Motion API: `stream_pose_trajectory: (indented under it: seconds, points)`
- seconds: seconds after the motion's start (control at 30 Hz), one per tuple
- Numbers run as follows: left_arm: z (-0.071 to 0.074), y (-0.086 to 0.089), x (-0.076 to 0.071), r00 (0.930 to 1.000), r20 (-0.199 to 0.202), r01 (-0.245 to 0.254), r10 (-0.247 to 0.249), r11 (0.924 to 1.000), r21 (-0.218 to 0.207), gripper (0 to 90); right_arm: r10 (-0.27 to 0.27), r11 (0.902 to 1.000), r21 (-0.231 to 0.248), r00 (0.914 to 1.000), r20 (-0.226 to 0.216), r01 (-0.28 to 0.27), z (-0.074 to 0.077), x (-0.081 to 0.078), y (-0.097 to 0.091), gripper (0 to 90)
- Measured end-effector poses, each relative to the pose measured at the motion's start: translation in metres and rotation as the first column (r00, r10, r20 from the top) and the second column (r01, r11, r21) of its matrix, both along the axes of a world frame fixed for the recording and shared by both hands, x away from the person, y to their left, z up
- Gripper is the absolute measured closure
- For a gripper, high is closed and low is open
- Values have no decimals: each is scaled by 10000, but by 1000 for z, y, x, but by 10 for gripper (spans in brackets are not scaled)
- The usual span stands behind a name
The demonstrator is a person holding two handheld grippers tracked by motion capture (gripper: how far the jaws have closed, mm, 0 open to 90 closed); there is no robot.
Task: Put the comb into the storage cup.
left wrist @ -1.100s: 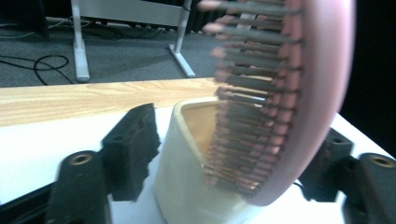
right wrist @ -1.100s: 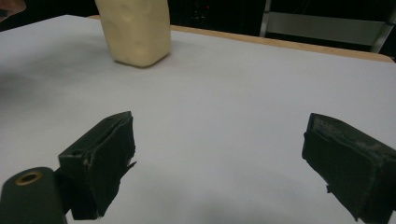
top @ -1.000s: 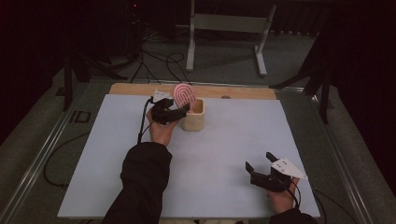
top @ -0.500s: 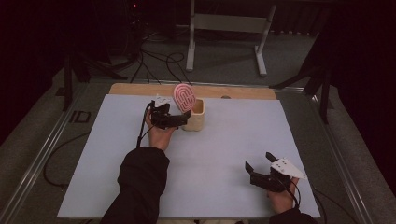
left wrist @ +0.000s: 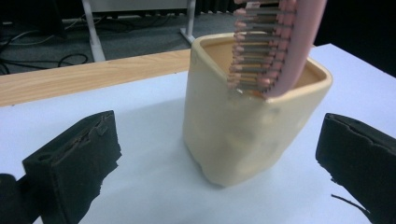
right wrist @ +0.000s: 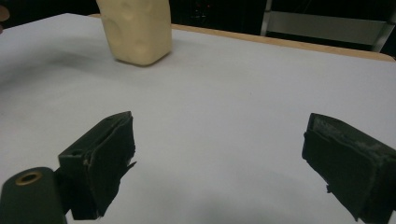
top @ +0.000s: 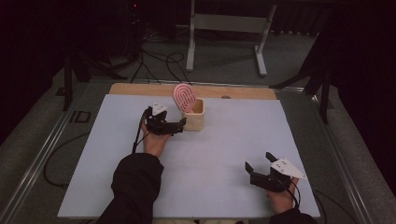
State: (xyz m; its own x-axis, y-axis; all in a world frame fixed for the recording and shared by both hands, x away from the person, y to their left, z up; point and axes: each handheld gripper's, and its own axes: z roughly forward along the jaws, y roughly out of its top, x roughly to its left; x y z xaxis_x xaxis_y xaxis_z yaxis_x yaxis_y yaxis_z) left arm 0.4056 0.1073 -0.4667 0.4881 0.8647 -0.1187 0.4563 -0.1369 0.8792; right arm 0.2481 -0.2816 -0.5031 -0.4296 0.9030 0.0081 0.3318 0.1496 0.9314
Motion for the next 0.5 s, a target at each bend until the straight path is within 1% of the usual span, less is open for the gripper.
stream_pose_trajectory:
  seconds: [0.07, 0.2, 0.23, 0.27, 0.5]
  points:
    - [0, 3, -4, 10000, 51, 17, -18, 9999, 108, 1, -2, 10000, -16, 10000, 3, 2, 0, 0, 0, 92]
    - [-1, 12, -11, 9999, 89, 72, -73, 9999, 127, 1, -8, 10000, -14, 10000, 3, 8, 0, 0, 0, 92]
    - [-1, 12, -11, 9999, 89, 72, -73, 9999, 127, 1, -8, 10000, -14, 10000, 3, 8, 0, 0, 0, 92]
    - [-1, 16, -15, 9999, 135, 100, -102, 9998, 157, 1, 5, 10000, -30, 10000, 7, -5, 0, 0, 0, 92]
    - [-2, 31, -30, 9994, 168, 293, -298, 9992, 275, 1, 36, 10000, -45, 10000, 20, -36, 0, 0, 1, 92]
